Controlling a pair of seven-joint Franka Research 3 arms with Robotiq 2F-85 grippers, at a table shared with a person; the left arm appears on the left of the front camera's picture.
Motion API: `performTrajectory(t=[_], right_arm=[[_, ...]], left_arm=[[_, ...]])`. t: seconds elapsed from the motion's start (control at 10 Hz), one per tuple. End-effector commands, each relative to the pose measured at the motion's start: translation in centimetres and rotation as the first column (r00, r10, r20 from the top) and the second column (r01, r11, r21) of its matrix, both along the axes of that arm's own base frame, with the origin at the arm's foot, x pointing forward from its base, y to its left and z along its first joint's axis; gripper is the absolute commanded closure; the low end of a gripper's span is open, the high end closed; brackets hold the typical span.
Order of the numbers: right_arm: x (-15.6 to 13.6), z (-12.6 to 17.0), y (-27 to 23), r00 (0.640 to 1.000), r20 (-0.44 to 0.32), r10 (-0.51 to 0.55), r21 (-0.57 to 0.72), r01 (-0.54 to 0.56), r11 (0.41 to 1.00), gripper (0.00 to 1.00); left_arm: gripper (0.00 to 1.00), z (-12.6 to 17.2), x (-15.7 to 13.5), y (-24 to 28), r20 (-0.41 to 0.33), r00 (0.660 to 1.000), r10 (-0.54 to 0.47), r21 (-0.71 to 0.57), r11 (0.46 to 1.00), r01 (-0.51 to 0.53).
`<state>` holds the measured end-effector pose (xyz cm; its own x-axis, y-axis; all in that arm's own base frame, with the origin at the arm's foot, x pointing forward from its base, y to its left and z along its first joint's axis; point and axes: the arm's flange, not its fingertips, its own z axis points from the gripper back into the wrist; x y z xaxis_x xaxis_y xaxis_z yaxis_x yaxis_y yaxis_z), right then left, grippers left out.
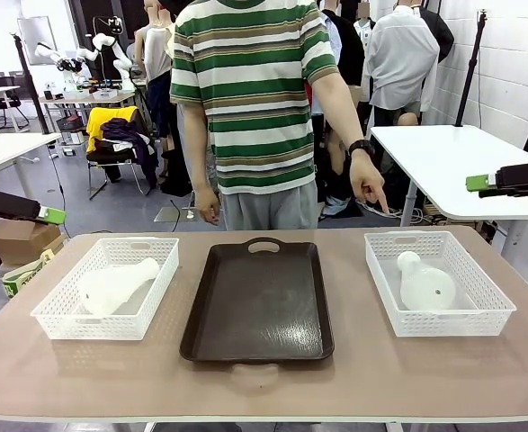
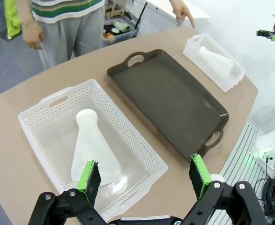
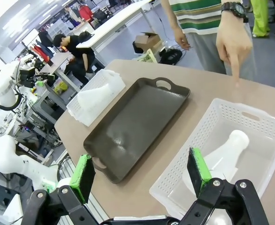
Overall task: Prepare the laboratory tools.
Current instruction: Pick up the Big flask that the person points to.
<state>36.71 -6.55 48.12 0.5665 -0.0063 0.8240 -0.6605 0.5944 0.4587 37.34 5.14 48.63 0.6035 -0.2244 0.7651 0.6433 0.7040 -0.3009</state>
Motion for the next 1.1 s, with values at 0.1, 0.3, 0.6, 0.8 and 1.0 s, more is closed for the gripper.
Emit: performTrajectory(t=[0.1,0.3,0.6,0.8,1.0], right_arm=[[0.53,-0.30,0.09,0.999,0.032,0.004,0.021,-0.005,1.000,0.00],[0.53,-0.30,0.09,0.999,0.032,0.004,0.021,-0.005,1.000,0.00],[0.53,-0.30,0.09,0.999,0.032,0.004,0.021,-0.005,1.000,0.00],[0.53,-0.30,0.09,0.999,0.032,0.004,0.021,-0.005,1.000,0.00],[0.53,-0.30,0.09,0.999,0.032,0.004,0.021,-0.005,1.000,0.00]], left_arm=[[0.00,-0.28,0.28,0.15,0.026,0.999,-0.018,-0.015,1.000,0.018],[0.00,-0.28,0.28,0.15,0.026,0.999,-0.018,-0.015,1.000,0.018],[0.00,-0.28,0.28,0.15,0.026,0.999,-0.018,-0.015,1.000,0.018],[0.00,-0.28,0.28,0.15,0.026,0.999,-0.018,-0.015,1.000,0.018],[0.00,-0.28,0.28,0.15,0.026,0.999,-0.018,-0.015,1.000,0.018]])
